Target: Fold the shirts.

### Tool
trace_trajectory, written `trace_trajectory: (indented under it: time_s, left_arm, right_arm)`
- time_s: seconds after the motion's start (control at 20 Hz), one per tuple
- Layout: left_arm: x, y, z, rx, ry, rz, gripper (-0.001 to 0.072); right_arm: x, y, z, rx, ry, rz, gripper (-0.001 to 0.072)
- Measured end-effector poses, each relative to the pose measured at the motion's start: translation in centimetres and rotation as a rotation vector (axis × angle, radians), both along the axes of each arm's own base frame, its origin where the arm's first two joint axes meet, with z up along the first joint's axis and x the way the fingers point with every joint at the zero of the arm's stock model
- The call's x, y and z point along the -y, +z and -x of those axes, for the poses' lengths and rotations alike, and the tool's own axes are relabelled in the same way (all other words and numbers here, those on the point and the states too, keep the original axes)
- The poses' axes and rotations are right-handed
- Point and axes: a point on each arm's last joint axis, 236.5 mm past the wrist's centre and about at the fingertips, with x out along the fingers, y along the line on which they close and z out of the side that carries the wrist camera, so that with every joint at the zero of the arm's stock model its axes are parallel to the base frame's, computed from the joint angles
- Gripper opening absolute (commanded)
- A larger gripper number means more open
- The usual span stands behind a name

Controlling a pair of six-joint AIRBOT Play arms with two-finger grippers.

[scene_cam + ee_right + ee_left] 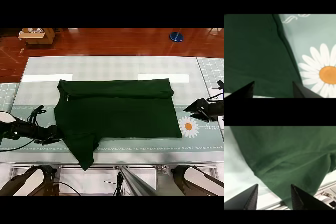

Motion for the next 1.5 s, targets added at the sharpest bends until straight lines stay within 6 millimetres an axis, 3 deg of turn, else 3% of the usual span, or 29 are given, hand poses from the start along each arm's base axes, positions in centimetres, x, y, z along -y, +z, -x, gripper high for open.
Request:
trace_trajectory:
  time_s: [0.35, 0.5, 0.55, 0.65, 0.7, 0.9, 1.15, 1.35, 1.5]
  left_arm:
    - [0.0, -1.1, 0.3, 0.004, -0.01, -0.016, 0.0502]
    - [1.3, -1.5, 0.1, 0.027, -0.051, -0.015, 0.05]
    - [1.9, -1.6, -0.2, 0.041, -0.066, -0.012, 0.0463]
    - [2.9, -2.2, -0.6, 0.067, -0.101, -0.025, 0.0109]
    - [3.3, -2.5, -0.7, 0.073, -0.115, -0.031, 0.0029]
    - [4.5, -2.8, -0.7, 0.069, -0.134, -0.015, 0.0028]
    - [4.1, -2.9, -0.9, 0.059, -0.106, -0.009, 0.0029]
    - [3.8, -2.9, -1.1, 0.062, -0.092, -0.01, 0.0028]
    - [3.7, -2.9, -1.1, 0.065, -0.095, -0.011, 0.0028]
  right_arm:
    - [-0.9, 0.0, 1.1, -0.029, 0.025, -0.032, 0.0527]
    - [-1.1, 0.1, 1.4, -0.037, 0.032, -0.041, 0.0526]
    - [-1.2, 0.2, 1.5, -0.04, 0.036, -0.044, 0.0526]
    - [-1.3, 0.4, 1.7, -0.039, 0.039, -0.045, 0.0526]
    - [-1.4, 0.6, 1.7, -0.037, 0.039, -0.045, 0.0526]
    - [-0.8, 0.8, 2.4, -0.046, 0.046, -0.002, 0.0526]
    - [1.4, -1.1, 5.2, -0.144, -0.003, 0.063, 0.0526]
    - [0.7, -3.4, 7.9, -0.211, -0.039, 0.007, 0.0516]
    - [-0.6, -4.7, 8.7, -0.218, -0.046, -0.04, 0.0516]
